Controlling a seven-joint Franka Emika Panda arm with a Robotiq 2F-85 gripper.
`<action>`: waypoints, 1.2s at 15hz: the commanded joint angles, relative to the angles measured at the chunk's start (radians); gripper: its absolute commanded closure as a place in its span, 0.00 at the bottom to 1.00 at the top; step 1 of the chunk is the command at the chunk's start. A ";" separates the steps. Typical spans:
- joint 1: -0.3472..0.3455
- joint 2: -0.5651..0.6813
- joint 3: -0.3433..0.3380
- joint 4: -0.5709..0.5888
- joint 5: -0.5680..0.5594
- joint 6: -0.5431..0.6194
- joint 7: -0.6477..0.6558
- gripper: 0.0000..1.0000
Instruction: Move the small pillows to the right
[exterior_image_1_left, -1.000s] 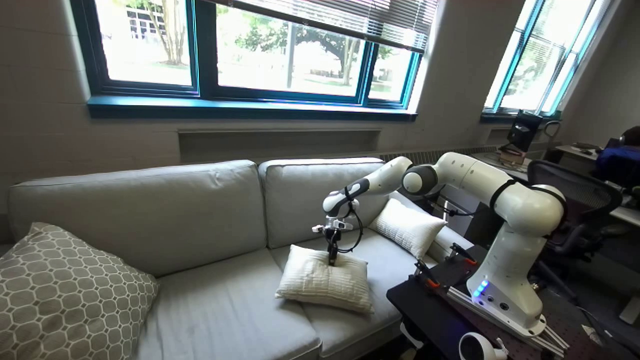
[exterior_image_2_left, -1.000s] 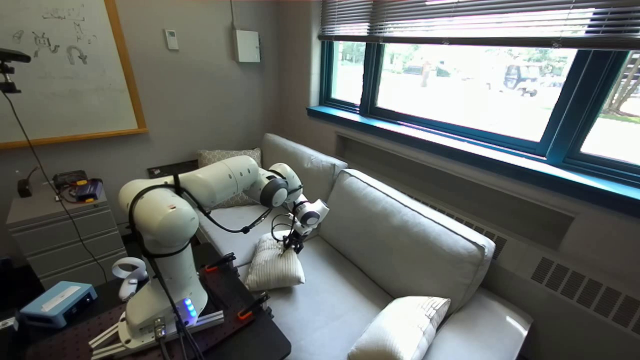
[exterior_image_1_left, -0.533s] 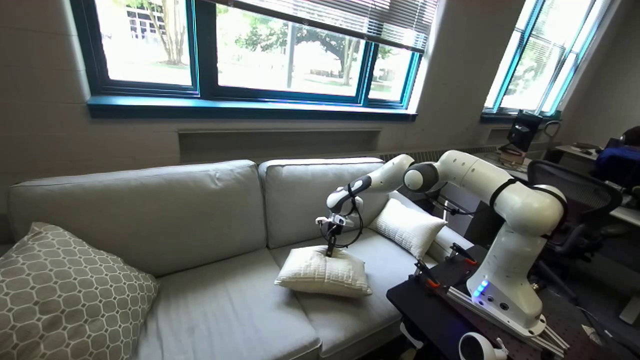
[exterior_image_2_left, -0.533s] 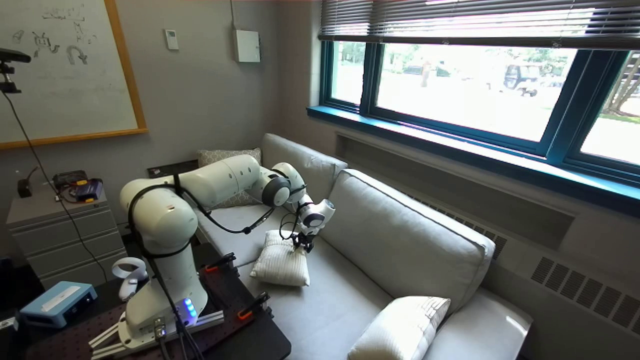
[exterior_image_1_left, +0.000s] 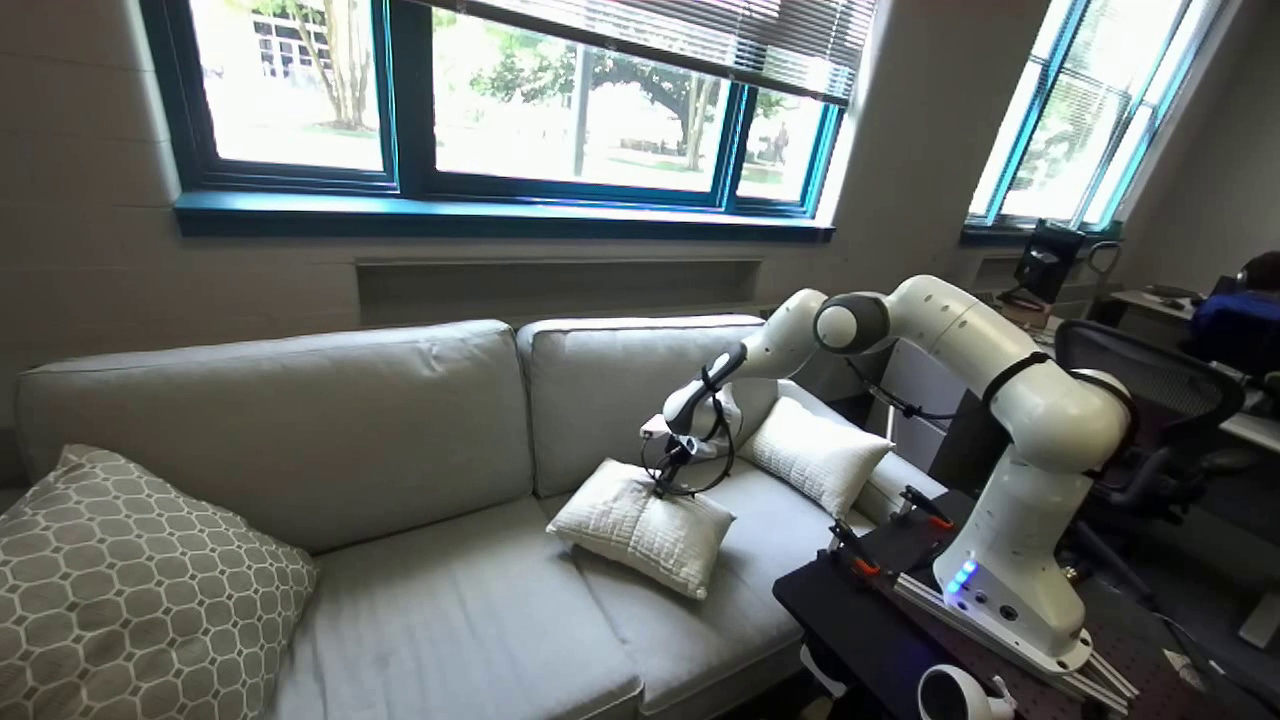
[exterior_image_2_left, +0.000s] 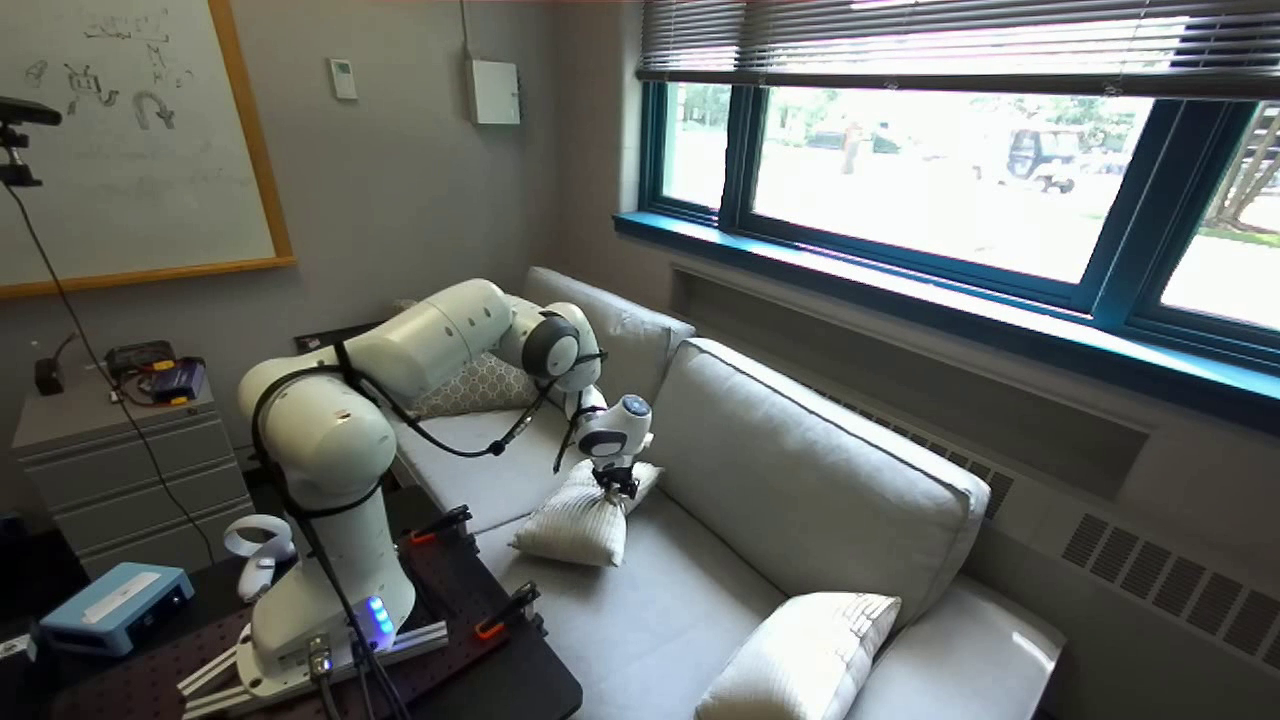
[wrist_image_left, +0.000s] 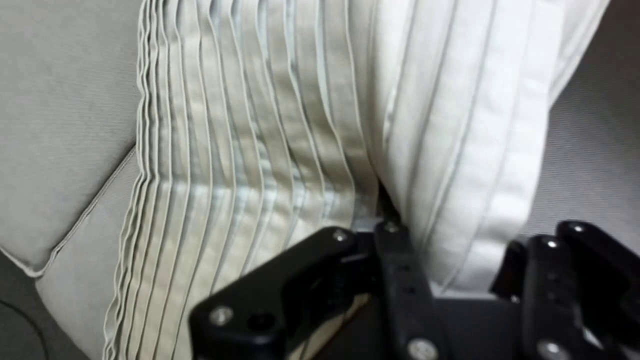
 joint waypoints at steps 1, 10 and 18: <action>0.034 -0.162 0.009 -0.244 0.046 0.207 0.043 0.96; 0.226 -0.425 -0.030 -0.717 0.244 0.645 0.122 0.97; 0.325 -0.736 -0.141 -1.044 0.241 0.666 0.120 0.97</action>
